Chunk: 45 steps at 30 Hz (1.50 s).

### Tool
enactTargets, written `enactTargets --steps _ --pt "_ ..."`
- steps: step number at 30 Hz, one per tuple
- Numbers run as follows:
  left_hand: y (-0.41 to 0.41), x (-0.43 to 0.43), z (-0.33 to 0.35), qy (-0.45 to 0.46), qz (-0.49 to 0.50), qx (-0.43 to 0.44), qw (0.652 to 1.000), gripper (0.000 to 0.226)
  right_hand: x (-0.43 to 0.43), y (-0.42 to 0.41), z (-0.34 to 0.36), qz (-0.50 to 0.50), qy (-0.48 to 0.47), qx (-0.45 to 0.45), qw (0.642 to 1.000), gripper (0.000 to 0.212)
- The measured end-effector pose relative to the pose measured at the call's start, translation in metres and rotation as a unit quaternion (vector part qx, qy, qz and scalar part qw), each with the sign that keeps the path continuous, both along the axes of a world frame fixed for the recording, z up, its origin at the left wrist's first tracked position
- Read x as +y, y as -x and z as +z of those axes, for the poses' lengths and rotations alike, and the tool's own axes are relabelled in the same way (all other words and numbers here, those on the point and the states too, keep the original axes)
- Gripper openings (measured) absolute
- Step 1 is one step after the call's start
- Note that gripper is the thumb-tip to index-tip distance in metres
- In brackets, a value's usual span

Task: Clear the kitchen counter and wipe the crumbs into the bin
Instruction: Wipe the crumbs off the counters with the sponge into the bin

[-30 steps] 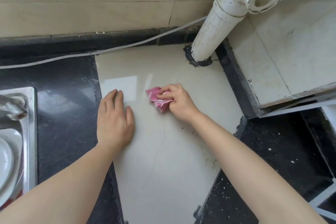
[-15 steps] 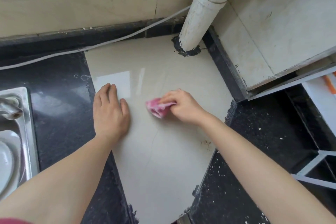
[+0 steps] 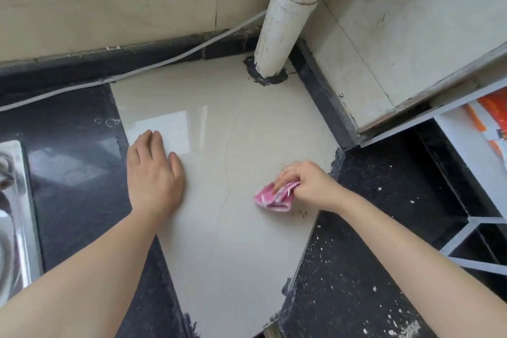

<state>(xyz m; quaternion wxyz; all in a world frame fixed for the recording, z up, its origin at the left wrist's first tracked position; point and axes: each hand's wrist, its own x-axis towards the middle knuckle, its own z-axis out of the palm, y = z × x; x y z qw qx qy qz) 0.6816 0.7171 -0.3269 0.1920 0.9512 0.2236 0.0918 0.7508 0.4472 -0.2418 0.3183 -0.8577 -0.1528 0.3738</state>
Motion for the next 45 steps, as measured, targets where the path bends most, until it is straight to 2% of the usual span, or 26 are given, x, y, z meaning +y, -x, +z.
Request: enactTargets --steps 2,5,7,11,15,17,19,21,24,27,30,33,37,40,43,45 --pt "0.0 0.0 0.0 -0.001 -0.002 -0.001 1.0 0.051 0.014 -0.031 -0.002 -0.073 -0.038 -0.063 0.995 0.033" --pt "0.0 0.001 0.0 0.011 0.004 0.003 1.0 0.053 0.039 -0.071 -0.021 -0.118 0.001 -0.176 0.977 0.043" --pt "0.0 0.0 0.0 0.016 0.008 0.004 1.0 0.053 0.043 -0.077 -0.031 -0.131 0.012 -0.2 0.971 0.043" --pt "-0.001 0.0 0.003 0.011 0.005 0.003 1.0 0.052 0.011 -0.041 -0.03 -0.078 0.011 -0.138 0.987 0.03" --pt "0.001 -0.002 0.007 -0.007 -0.012 0.008 1.0 0.05 -0.046 -0.014 -0.007 -0.009 0.097 -0.005 0.995 0.026" --pt "0.0 -0.008 0.009 -0.013 -0.019 0.003 1.0 0.049 -0.06 -0.021 0.008 -0.049 0.072 0.007 0.996 0.03" --pt "-0.007 -0.027 0.014 0.02 -0.039 -0.004 0.999 0.052 -0.059 -0.04 0.02 -0.127 0.002 -0.034 0.991 0.032" --pt "-0.022 -0.055 0.018 0.051 -0.09 -0.01 0.995 0.055 -0.046 -0.066 0.022 -0.162 -0.026 -0.096 0.982 0.03" --pt "-0.04 -0.089 0.019 0.06 -0.147 0.012 0.987 0.056 -0.017 -0.111 0.01 -0.163 0.004 -0.187 0.969 0.028" --pt "-0.047 -0.097 0.013 0.036 -0.135 0.038 0.99 0.053 0.007 -0.15 -0.006 -0.154 0.02 -0.293 0.943 0.032" --pt "-0.048 -0.098 0.009 0.036 -0.117 0.037 0.992 0.05 0.022 -0.182 -0.024 -0.091 0.054 -0.352 0.93 0.026" --pt "-0.05 -0.097 0.005 0.028 -0.114 0.038 0.992 0.048 0.023 -0.196 -0.045 0.036 0.17 -0.381 0.908 0.03" --pt "-0.05 -0.097 0.006 0.029 -0.107 0.049 0.993 0.05 0.0 -0.158 -0.05 0.032 0.121 -0.385 0.915 0.046" --pt "-0.05 -0.097 0.009 0.035 -0.108 0.054 0.992 0.051 -0.034 -0.117 -0.036 0.039 0.128 -0.36 0.923 0.043" --pt "-0.049 -0.097 0.01 0.037 -0.108 0.059 0.992 0.053 -0.059 -0.096 -0.007 0.067 0.229 -0.214 0.947 0.026" --pt "-0.049 -0.098 0.011 0.04 -0.106 0.063 0.992 0.053 -0.055 -0.1 0.012 0.016 0.212 -0.122 0.97 0.016"
